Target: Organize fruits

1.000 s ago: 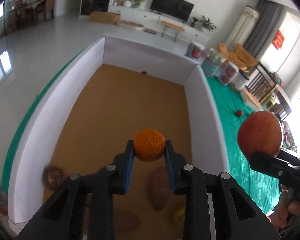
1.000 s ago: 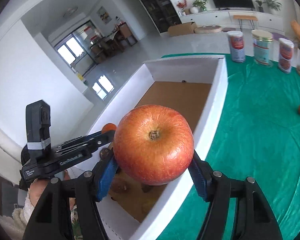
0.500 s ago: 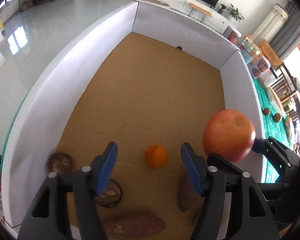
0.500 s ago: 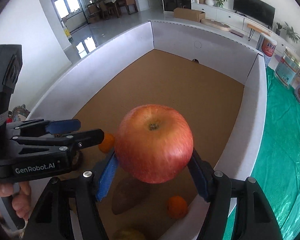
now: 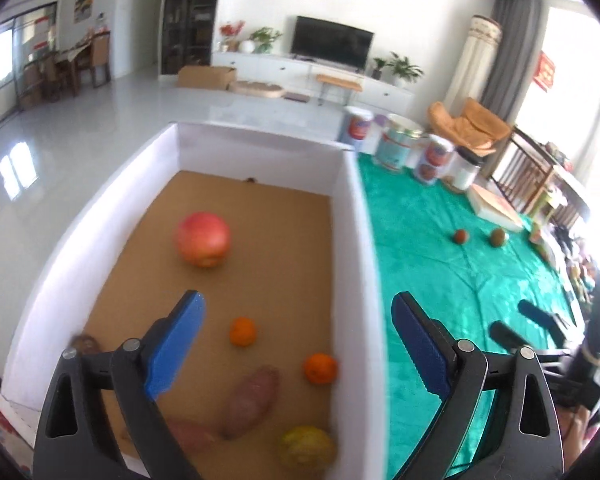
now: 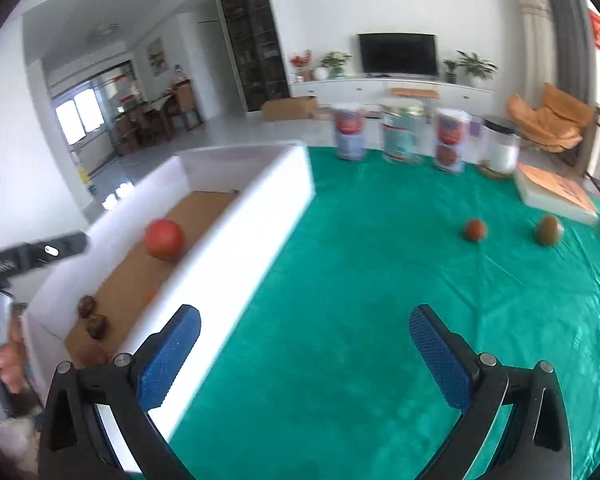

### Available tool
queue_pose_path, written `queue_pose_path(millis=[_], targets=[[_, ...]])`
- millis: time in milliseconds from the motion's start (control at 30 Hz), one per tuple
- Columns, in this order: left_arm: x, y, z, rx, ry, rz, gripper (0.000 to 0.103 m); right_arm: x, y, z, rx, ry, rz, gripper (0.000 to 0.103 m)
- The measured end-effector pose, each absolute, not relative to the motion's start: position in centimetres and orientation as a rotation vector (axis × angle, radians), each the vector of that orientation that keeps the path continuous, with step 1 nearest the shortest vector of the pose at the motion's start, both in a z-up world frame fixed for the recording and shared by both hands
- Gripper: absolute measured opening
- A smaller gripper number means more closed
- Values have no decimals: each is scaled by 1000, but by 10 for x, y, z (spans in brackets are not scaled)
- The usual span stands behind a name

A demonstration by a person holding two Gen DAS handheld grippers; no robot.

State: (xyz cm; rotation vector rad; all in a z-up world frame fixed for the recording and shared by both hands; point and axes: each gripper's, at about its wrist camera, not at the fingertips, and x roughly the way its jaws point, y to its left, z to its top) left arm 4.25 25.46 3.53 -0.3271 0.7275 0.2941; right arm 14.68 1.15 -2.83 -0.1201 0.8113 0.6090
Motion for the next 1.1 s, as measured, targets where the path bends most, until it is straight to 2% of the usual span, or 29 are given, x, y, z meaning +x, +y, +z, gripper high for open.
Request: queue_pose_path(millis=[200,400,667,1100], targets=[[64,124,45,-260,736,-49,100,176,-116,-80,-137,880,274,103],[118,37,-5,-219,853,-181,100,172,-172,-91,-104,893,135,103],[175,29,-86,-103,931,-20,99,183,-177,-105,-83,936,88,103],[200,21,-112,-18,942,30,101,186,-180,-110,-59,964,93,103]])
